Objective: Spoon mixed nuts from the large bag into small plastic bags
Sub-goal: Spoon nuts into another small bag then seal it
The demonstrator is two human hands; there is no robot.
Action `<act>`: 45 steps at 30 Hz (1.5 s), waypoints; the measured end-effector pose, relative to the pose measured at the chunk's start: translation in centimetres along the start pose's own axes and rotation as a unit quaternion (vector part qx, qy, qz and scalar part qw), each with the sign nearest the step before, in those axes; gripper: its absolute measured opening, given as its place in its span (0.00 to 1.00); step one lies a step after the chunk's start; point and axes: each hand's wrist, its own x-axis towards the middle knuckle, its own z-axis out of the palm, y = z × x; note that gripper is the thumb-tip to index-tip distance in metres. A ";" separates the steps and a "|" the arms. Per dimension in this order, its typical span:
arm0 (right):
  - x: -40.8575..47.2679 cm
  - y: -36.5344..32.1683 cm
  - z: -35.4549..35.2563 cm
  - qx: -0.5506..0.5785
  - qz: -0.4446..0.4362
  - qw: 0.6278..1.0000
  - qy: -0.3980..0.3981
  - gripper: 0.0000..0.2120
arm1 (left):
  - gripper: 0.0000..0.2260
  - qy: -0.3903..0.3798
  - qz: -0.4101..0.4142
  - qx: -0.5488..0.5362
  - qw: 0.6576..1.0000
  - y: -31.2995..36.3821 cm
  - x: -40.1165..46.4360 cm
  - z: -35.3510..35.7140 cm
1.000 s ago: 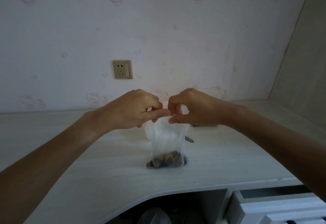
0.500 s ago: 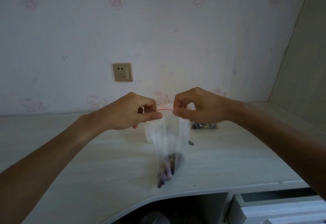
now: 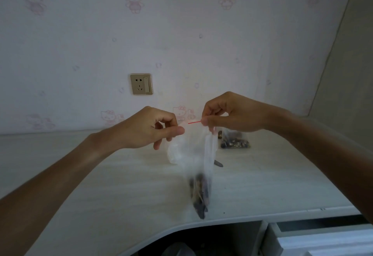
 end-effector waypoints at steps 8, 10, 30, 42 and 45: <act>0.5 -1.2 0.9 -0.035 -0.032 0.998 -0.044 0.04 | 0.11 -0.014 0.036 -0.010 0.999 1.6 0.9 1.2; 0.3 -1.3 0.5 -0.038 -0.037 0.997 -0.053 0.04 | 0.12 -0.034 0.022 0.009 0.999 1.4 0.6 1.2; -0.4 -1.2 -1.2 -0.103 -0.021 0.992 -0.070 0.06 | 0.15 -0.048 -0.010 0.229 0.972 0.6 0.6 0.0; 0.2 -1.9 0.3 -0.096 0.009 0.991 -0.096 0.06 | 0.13 -0.051 0.030 0.078 0.995 2.0 1.6 1.0; 0.3 -1.9 0.0 -0.080 0.008 0.991 -0.103 0.07 | 0.15 -0.040 0.027 0.092 0.995 1.4 1.5 0.8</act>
